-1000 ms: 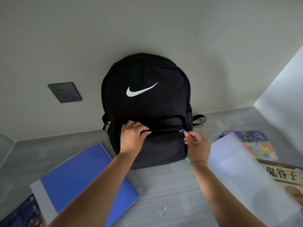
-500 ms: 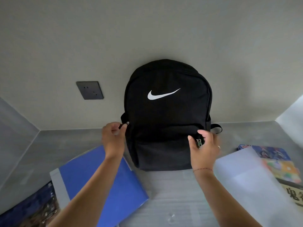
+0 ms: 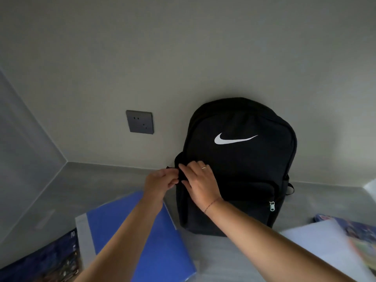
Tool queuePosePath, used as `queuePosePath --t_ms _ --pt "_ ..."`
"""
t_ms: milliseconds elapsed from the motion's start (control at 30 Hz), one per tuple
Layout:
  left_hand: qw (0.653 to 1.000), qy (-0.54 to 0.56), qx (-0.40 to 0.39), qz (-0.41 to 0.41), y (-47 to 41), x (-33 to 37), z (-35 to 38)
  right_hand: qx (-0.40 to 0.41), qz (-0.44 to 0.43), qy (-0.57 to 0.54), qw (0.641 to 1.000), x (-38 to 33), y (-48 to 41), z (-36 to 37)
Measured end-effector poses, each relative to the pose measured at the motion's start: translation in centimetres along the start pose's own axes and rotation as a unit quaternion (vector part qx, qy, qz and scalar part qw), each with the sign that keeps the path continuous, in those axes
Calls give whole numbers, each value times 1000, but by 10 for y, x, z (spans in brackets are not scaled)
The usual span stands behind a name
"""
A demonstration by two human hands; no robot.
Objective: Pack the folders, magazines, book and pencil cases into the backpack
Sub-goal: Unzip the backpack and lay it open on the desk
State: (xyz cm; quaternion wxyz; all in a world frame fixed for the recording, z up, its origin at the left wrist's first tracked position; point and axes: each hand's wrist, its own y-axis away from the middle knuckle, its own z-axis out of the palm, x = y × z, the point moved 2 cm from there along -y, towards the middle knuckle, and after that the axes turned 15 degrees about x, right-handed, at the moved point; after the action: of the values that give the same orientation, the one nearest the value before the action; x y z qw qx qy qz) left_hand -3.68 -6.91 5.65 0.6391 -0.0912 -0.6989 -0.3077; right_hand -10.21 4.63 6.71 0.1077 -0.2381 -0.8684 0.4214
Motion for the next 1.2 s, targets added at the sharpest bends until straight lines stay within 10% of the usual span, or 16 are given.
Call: queuePosePath --t_ms 267,633,867,1200 --pt "999 11 -8 35 3 4 -2 72 8 -2 997 7 -9 15" --pt "941 -163 61 289 8 -14 29 76 105 -68 989 11 -29 -4" --pt "940 -198 56 272 -2 -18 21 195 221 -134 946 42 -80 -58" --pt "904 -130 13 407 38 77 60 172 266 -192 929 39 -79 -76"
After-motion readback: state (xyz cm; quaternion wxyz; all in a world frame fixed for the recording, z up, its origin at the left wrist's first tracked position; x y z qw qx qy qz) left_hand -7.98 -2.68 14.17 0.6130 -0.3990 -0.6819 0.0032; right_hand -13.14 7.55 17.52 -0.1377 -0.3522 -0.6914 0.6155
